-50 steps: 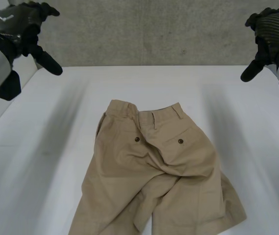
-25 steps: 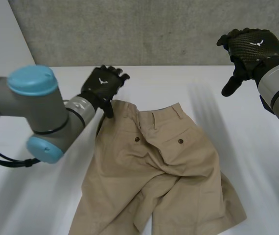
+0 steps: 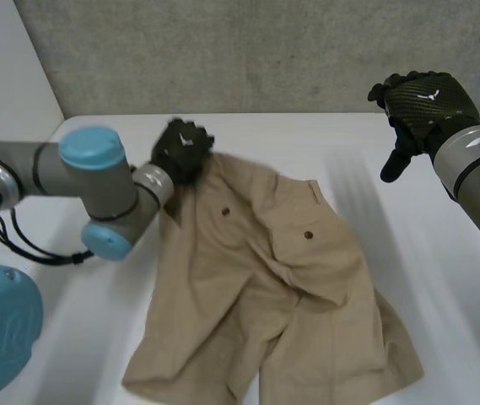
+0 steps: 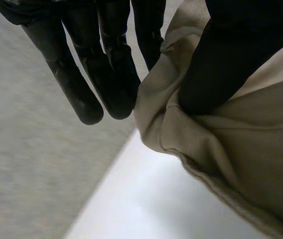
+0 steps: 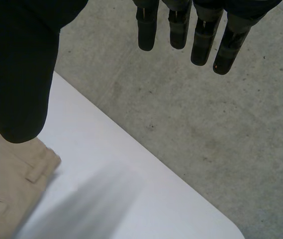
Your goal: Fold the shorts.
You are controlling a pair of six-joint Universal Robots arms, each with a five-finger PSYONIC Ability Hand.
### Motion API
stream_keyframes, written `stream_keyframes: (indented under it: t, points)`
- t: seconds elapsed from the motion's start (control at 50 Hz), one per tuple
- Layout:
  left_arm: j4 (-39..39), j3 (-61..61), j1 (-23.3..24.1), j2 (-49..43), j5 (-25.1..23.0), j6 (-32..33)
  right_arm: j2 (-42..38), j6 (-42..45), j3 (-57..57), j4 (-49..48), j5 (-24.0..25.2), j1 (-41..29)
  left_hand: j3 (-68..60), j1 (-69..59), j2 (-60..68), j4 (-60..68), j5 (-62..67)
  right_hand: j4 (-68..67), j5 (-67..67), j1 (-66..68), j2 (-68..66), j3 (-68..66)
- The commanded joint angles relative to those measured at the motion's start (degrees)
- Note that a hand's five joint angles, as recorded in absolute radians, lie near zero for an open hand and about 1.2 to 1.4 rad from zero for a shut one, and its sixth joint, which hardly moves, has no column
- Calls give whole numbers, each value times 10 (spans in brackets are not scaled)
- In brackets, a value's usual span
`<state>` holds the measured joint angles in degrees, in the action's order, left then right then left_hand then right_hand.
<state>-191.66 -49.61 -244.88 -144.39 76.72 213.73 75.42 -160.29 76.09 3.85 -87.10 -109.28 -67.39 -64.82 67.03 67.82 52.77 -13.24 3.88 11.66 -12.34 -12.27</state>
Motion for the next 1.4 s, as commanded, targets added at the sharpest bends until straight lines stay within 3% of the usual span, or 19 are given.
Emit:
stream_keyframes:
  t: [0.02, 0.12, 0.28, 0.34, 0.42, 0.5, 0.64, 0.66, 0.7, 0.72, 0.76, 0.84, 1.08, 1.26, 1.28, 1.4]
  points:
    - [-63, 52, -22, 87, 72, -2, 1, 2, -1, 0, 0, 0, -126, -152, 130, 122, 172, 32, -39, -17, 23, 23]
    - [-162, 42, -21, 187, 80, -10, 4, 2, -2, 0, 0, 0, -126, -152, 130, 122, 172, 32, -39, -17, 23, 23]
    - [-228, 40, 14, 276, 73, -63, 21, 1, -5, 0, -1, 1, -126, -152, 130, 122, 172, 32, -39, -17, 23, 23]
    - [-233, 37, 40, 278, 66, -76, 28, 2, -5, 0, -1, 4, -126, -152, 130, 122, 172, 32, -39, -17, 23, 23]
    - [-227, -17, 99, 263, -19, -83, 39, 2, -6, 0, -1, 5, -126, -152, 130, 122, 172, 32, -39, -17, 23, 23]
    - [-226, -100, 139, 223, -68, -83, 46, 2, -6, 0, -1, 6, -126, -152, 130, 122, 172, 32, -39, -17, 23, 23]
    - [-212, -234, 193, 144, -83, -76, 54, 2, -4, 0, 0, 12, -125, -150, 128, 120, 171, 32, -39, -17, 23, 23]
    - [-210, -260, 205, 130, -88, -76, 54, 2, -3, 0, 0, 13, -6, -32, 10, 2, 53, 32, -39, -17, 23, 23]
    - [-210, -271, 209, 125, -91, -76, 54, 2, -3, 0, 0, 13, 55, 29, -51, -59, -9, 32, -39, -17, 23, 23]
    - [-212, -296, 221, 120, -101, -73, 54, 2, -3, 0, 0, 14, 288, 263, -285, -293, -242, 32, -39, -17, 23, 23]
    - [-214, -305, 224, 122, -101, -67, 54, 2, -2, 0, 1, 13, 388, 362, -384, -392, -342, 32, -39, -17, 23, 23]
    - [-213, -303, 223, 147, -99, -54, 54, 2, 0, 0, 1, 13, 548, 522, -544, -552, -502, 32, -39, -17, 23, 23]
    - [-214, -306, 188, 287, -83, -64, 55, 2, -2, 19, 3, 11, 562, 536, -558, -566, -515, 32, -39, -17, 23, 23]
    - [-168, -350, 85, 351, -8, -131, 61, 47, 2, 134, 56, 4, 531, 506, -528, -536, -485, 32, -39, -17, 23, 23]
    - [-133, -363, 49, 359, 6, -151, 61, 49, 5, 141, 59, 4, 526, 501, -523, -531, -480, 32, -39, -17, 23, 23]
    - [-22, -385, -18, 362, 14, -183, 55, 52, 67, 146, 77, -17, 503, 477, -499, -507, -457, -24, 17, 40, -33, -34]
